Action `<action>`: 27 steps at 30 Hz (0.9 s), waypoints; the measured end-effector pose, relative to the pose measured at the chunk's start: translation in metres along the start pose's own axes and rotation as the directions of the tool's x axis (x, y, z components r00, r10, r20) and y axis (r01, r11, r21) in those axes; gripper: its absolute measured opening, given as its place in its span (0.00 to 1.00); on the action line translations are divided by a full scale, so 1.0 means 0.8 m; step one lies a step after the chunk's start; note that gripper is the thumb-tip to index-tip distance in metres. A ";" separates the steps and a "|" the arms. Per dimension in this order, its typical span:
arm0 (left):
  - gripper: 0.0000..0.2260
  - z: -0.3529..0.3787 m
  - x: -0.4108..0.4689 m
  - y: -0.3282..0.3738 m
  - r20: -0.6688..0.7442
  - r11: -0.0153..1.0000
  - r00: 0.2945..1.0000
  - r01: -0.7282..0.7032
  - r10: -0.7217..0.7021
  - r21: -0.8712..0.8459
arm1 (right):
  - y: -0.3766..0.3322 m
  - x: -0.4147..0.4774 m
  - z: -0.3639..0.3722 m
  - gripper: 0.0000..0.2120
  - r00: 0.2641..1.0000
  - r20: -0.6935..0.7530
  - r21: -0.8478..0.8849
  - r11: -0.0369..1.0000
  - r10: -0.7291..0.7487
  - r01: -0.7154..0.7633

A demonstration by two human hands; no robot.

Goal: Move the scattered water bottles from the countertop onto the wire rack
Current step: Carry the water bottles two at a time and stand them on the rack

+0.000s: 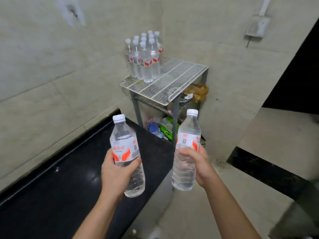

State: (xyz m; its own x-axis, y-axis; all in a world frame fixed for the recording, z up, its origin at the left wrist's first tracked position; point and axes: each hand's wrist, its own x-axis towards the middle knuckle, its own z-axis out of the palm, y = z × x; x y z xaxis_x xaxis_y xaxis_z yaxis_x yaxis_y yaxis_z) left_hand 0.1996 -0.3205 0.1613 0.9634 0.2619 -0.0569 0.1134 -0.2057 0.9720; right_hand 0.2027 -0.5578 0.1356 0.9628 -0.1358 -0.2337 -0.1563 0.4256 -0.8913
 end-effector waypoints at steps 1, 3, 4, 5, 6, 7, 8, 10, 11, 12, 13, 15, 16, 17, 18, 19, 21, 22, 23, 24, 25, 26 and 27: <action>0.25 0.020 0.011 0.010 0.011 1.000 1.000 -0.005 0.005 -0.017 | -0.012 0.017 -0.011 0.25 1.000 0.010 0.049 0.999 0.014 -0.015; 0.28 0.061 0.035 0.029 0.020 0.999 1.000 -0.015 0.016 -0.046 | -0.034 0.054 -0.032 0.42 0.996 0.045 0.143 0.986 0.080 -0.086; 0.29 0.082 0.049 0.037 0.025 0.998 0.999 -0.024 0.026 -0.064 | -0.046 0.073 -0.041 0.49 0.992 0.073 0.170 0.979 0.106 -0.117; 0.29 0.104 0.065 0.044 0.029 0.996 0.999 -0.035 0.037 -0.087 | -0.059 0.092 -0.051 0.52 0.990 0.097 0.191 0.974 0.107 -0.124; 0.29 0.127 0.081 0.050 0.035 0.993 0.998 -0.048 0.052 -0.109 | -0.072 0.114 -0.062 0.51 0.992 0.099 0.195 0.976 0.081 -0.100; 0.29 0.149 0.099 0.055 0.044 0.990 0.997 -0.063 0.069 -0.126 | -0.085 0.136 -0.073 0.47 0.995 0.086 0.191 0.980 0.039 -0.055; 0.30 0.173 0.118 0.061 0.052 0.987 0.995 -0.076 0.084 -0.143 | -0.099 0.159 -0.082 0.42 0.997 0.074 0.179 0.984 -0.011 -0.003; 0.30 0.217 0.158 0.076 0.062 0.980 0.994 -0.080 0.093 -0.185 | -0.129 0.206 -0.097 0.38 0.998 0.045 0.159 0.986 -0.054 0.046; 0.30 0.238 0.178 0.086 0.066 0.975 0.994 -0.073 0.088 -0.208 | -0.143 0.230 -0.105 0.40 0.999 0.034 0.150 0.988 -0.027 0.022; 0.29 0.258 0.197 0.095 0.069 0.971 0.994 -0.062 0.080 -0.230 | -0.156 0.253 -0.112 0.42 0.999 0.032 0.132 0.991 0.012 -0.017; 0.28 0.276 0.215 0.104 0.068 0.966 0.995 -0.055 0.074 -0.251 | -0.170 0.274 -0.118 0.44 0.998 0.041 0.116 0.992 0.039 -0.044; 0.26 0.310 0.249 0.124 0.069 0.957 0.995 -0.053 0.075 -0.284 | -0.196 0.319 -0.133 0.43 0.998 0.041 0.103 0.994 0.041 -0.045; 0.26 0.325 0.264 0.134 0.069 0.956 0.994 -0.059 0.082 -0.288 | -0.209 0.340 -0.140 0.44 0.999 0.045 0.103 0.994 0.024 -0.029; 0.26 0.338 0.278 0.143 0.070 0.957 0.994 -0.066 0.089 -0.281 | -0.222 0.356 -0.144 0.43 0.998 0.055 0.106 0.994 0.012 -0.018; 0.26 0.351 0.290 0.151 0.074 0.959 0.993 -0.071 0.095 -0.276 | -0.233 0.372 -0.149 0.40 0.998 0.069 0.129 0.992 0.007 -0.016; 0.26 0.362 0.302 0.157 0.080 0.958 0.992 -0.072 0.098 -0.277 | -0.244 0.387 -0.152 0.33 0.996 0.091 0.167 0.985 0.018 -0.033; 0.26 0.385 0.327 0.166 0.083 0.956 0.992 -0.071 0.098 -0.285 | -0.260 0.421 -0.158 0.25 0.987 0.150 0.222 0.971 0.056 -0.089; 0.26 0.395 0.338 0.170 0.073 0.956 0.992 -0.074 0.098 -0.282 | -0.266 0.440 -0.158 0.25 0.982 0.179 0.234 0.966 0.067 -0.109; 0.26 0.405 0.348 0.174 0.056 0.957 0.993 -0.081 0.100 -0.278 | -0.270 0.462 -0.158 0.29 0.978 0.198 0.244 0.963 0.064 -0.112; 0.26 0.415 0.358 0.177 0.034 0.957 0.994 -0.088 0.101 -0.277 | -0.275 0.486 -0.157 0.34 0.976 0.213 0.238 0.966 0.052 -0.103; 0.27 0.425 0.369 0.179 0.008 0.956 0.995 -0.094 0.100 -0.278 | -0.280 0.510 -0.155 0.38 0.972 0.230 0.208 0.974 0.039 -0.088; 0.27 0.434 0.379 0.180 -0.022 0.955 0.995 -0.098 0.095 -0.280 | -0.285 0.533 -0.153 0.38 0.971 0.236 0.148 0.987 0.024 -0.061; 0.28 0.443 0.389 0.181 -0.054 0.955 0.995 -0.101 0.089 -0.278 | -0.289 0.555 -0.151 0.34 0.970 0.241 0.083 0.996 0.012 -0.033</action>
State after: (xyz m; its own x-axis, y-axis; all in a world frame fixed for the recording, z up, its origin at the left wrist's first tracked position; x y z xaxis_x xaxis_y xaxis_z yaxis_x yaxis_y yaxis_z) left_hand 0.6018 -0.6031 0.2039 0.9551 0.2931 0.0427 -0.0567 0.0394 0.9976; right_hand 0.6396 -0.8245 0.1915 0.9855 0.0889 -0.1442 -0.1694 0.5031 -0.8475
